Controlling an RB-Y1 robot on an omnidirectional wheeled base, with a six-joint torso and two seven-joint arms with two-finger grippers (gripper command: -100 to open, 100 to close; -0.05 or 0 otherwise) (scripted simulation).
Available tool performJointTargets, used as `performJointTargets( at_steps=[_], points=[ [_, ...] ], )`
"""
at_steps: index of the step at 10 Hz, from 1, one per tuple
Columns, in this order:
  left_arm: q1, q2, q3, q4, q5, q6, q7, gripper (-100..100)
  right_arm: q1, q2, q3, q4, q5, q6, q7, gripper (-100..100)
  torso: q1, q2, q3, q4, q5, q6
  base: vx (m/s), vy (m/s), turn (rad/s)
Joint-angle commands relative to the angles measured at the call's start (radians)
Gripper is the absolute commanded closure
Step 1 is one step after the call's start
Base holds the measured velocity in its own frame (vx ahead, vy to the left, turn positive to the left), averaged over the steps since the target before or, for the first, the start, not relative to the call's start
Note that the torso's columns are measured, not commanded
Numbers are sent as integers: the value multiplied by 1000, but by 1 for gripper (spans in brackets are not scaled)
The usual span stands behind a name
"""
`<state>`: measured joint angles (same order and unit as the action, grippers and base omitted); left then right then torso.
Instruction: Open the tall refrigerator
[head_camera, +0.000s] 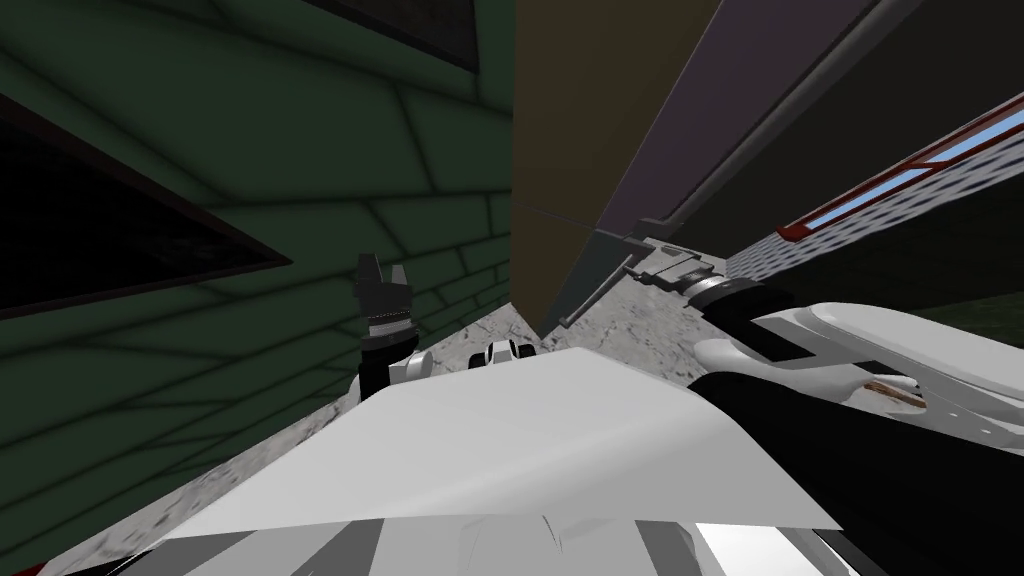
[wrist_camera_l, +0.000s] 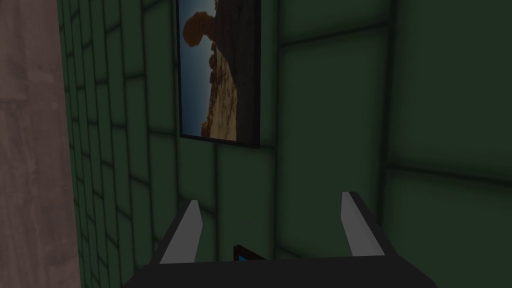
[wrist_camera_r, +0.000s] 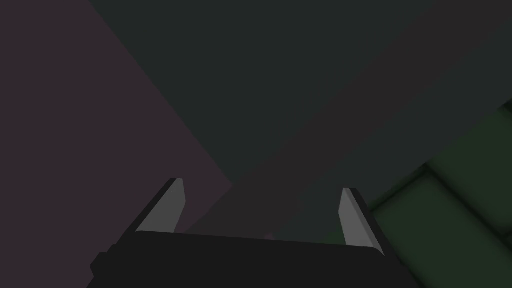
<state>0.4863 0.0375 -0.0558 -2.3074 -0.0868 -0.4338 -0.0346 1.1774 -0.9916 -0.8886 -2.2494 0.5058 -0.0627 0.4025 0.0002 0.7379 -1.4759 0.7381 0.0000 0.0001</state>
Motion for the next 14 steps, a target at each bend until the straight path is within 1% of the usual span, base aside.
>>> performJointTargets(
  at_steps=[1,2,3,4,5,6,7,8,9,10,11,12,13,14],
  points=[
    [0,0,0,0,0,0,0,0,-48,-37,48,43,-49,53,52,-100,-4,1,1,0,-1,0,-87,-57,330],
    [-1,0,0,0,0,0,0,0,-78,-37,54,43,-52,75,57,-100,-9,5,3,1,-3,-3,-167,-79,219],
    [-1,0,0,0,0,0,0,0,-114,-71,101,87,-92,111,97,-100,-7,7,4,2,-3,0,-242,-96,237],
    [-1,0,0,0,0,0,0,0,-154,-71,111,87,-106,137,111,-100,-5,8,5,2,-2,0,-199,-55,232],
    [-1,0,0,0,0,0,0,0,-166,-71,111,87,-106,148,111,-100,-1,2,1,1,0,2,-89,-14,39],
    [0,0,0,0,0,0,0,0,-198,-106,154,130,-154,183,156,-100,2,-5,-3,-1,1,2,-147,-63,344],
    [-1,0,0,0,0,0,0,0,-235,-106,167,130,-160,211,166,-100,-1,-3,-3,-2,0,-2,-150,-56,190],
    [0,0,0,0,0,0,0,0,-250,-106,167,130,-160,221,166,-100,-2,-3,-3,-1,0,0,-69,-11,-36],
    [0,0,0,0,0,0,0,0,-287,-141,215,173,-205,254,214,-100,0,-6,-4,-2,0,0,-148,-29,332],
    [-1,0,0,0,0,0,0,0,-318,-141,224,173,-213,275,220,-100,-2,-3,-3,-2,-1,-5,-162,-40,204],
    [0,0,0,0,0,0,0,0,-334,-141,224,173,-213,293,220,-100,-4,-4,-3,-2,-2,-1,-76,-9,11],
    [0,0,0,0,0,0,0,0,-375,-175,279,217,-259,326,269,-100,-4,-4,-3,0,0,3,-151,-13,254],
    [0,0,0,0,0,0,0,0,-402,-175,280,217,-267,355,275,-100,-4,0,-1,0,-1,0,-168,-24,217],
    [0,0,0,0,0,0,0,0,-418,-175,280,217,-267,366,275,-100,-5,1,0,0,-1,1,-81,-13,43]
  ],
)
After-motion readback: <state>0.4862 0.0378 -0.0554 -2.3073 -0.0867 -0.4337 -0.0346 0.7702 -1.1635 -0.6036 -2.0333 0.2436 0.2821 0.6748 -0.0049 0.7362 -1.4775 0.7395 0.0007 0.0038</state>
